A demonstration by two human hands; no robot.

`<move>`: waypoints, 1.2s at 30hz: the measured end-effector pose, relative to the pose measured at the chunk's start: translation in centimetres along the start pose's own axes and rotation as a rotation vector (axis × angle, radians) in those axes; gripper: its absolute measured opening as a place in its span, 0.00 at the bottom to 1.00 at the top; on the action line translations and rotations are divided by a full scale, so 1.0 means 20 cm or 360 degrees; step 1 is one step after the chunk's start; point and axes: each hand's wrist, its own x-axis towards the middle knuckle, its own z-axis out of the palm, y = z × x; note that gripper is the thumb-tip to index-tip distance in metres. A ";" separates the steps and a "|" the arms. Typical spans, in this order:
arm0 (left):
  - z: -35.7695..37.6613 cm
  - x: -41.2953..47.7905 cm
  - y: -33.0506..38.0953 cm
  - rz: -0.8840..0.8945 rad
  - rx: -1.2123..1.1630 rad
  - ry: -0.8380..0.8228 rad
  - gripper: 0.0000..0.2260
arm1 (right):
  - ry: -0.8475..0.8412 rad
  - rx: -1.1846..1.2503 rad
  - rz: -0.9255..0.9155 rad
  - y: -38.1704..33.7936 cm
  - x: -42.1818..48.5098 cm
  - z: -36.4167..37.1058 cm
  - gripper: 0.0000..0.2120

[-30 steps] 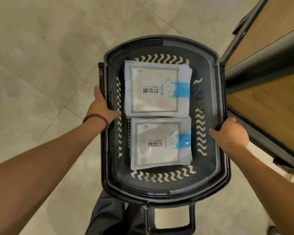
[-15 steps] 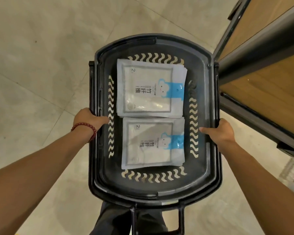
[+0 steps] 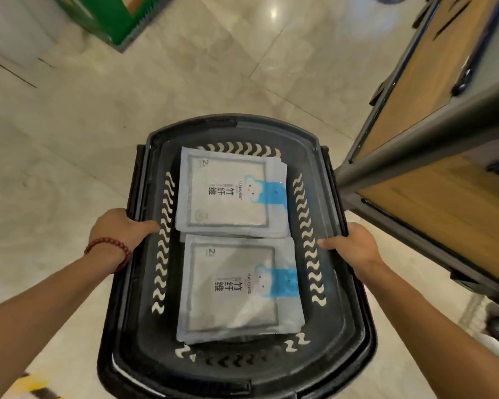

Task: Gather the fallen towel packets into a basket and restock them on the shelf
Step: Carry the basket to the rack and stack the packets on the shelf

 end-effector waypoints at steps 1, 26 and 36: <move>-0.10 -0.04 0.01 0.0021 -0.0020 0.0032 0.15 | 0.0002 -0.0014 -0.0039 -0.07 -0.07 -0.02 0.13; -2.08 0.27 1.65 0.0405 -0.0236 0.0472 0.24 | 0.0388 0.0148 -0.0662 -2.39 -0.24 -1.18 0.09; -2.40 1.04 2.67 0.0597 -0.0272 0.0408 0.19 | 0.0471 0.0330 -0.0526 -3.17 0.38 -1.56 0.10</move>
